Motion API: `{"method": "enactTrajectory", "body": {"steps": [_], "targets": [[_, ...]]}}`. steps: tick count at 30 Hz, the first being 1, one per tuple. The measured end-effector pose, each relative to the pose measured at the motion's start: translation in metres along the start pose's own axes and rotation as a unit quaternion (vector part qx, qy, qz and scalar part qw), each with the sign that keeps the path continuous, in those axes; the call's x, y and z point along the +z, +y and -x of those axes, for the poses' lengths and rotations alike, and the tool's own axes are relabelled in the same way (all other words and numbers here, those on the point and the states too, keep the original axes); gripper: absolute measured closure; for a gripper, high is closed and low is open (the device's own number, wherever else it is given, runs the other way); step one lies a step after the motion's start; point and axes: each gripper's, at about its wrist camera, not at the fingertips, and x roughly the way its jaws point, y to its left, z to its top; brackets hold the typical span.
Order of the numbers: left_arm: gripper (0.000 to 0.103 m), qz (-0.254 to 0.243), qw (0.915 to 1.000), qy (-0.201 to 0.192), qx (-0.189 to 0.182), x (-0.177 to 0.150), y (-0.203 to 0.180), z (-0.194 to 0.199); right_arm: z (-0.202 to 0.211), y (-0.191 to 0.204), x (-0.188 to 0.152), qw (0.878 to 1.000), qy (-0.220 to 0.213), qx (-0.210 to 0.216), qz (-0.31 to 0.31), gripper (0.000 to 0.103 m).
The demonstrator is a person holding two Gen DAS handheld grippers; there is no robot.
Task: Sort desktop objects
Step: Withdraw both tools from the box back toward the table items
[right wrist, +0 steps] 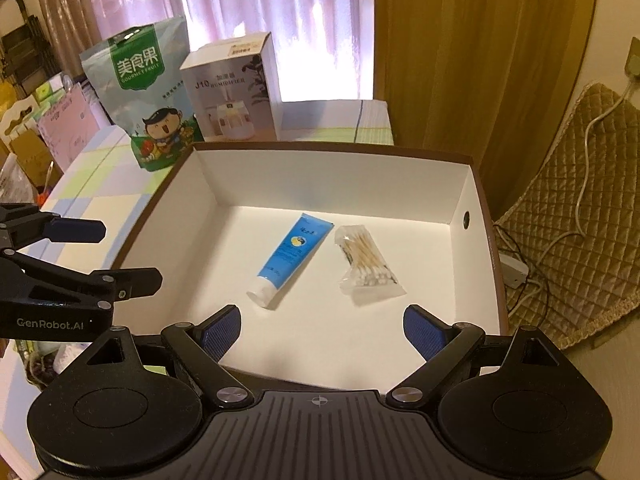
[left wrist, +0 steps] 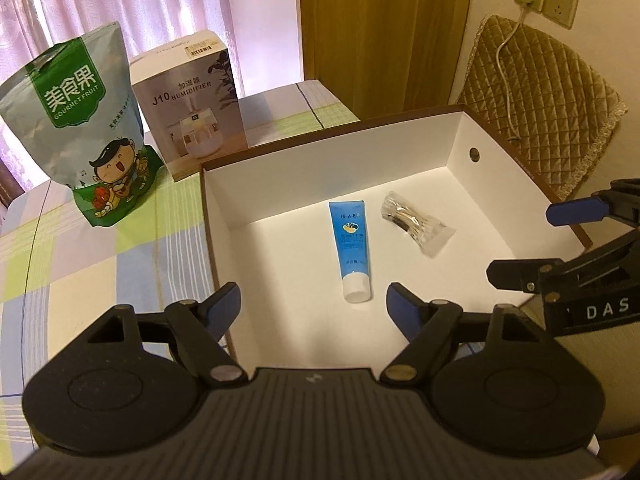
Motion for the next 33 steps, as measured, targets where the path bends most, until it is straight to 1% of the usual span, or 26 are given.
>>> {"method": "enactTrajectory", "body": {"steps": [7, 11, 18, 23, 28, 33], "targets": [[0.025, 0.003, 0.9999, -0.013, -0.006, -0.011, 0.007, 0.022, 0.015, 0.016, -0.011, 1.0, -0.013, -0.002, -0.008, 0.01], [0.023, 0.003, 0.9997, -0.02, -0.009, -0.018, 0.01, 0.033, 0.021, 0.024, -0.021, 1.0, -0.018, -0.006, -0.016, 0.009], [0.021, 0.0, 0.9994, -0.03, -0.015, -0.036, 0.013, 0.053, 0.027, 0.04, -0.039, 0.999, -0.023, -0.01, -0.03, 0.009], [0.021, 0.0, 0.9994, -0.032, -0.013, -0.049, 0.019, 0.064, 0.03, 0.05, -0.05, 0.999, -0.023, -0.002, -0.044, 0.009], [0.02, 0.006, 0.9993, -0.034, -0.012, -0.062, 0.029, 0.074, 0.031, 0.063, -0.056, 0.999, -0.021, 0.017, -0.043, 0.009], [0.02, 0.012, 0.9993, -0.034, -0.009, -0.077, 0.039, 0.084, 0.029, 0.08, -0.064, 0.999, -0.022, 0.027, -0.036, 0.009]]}}
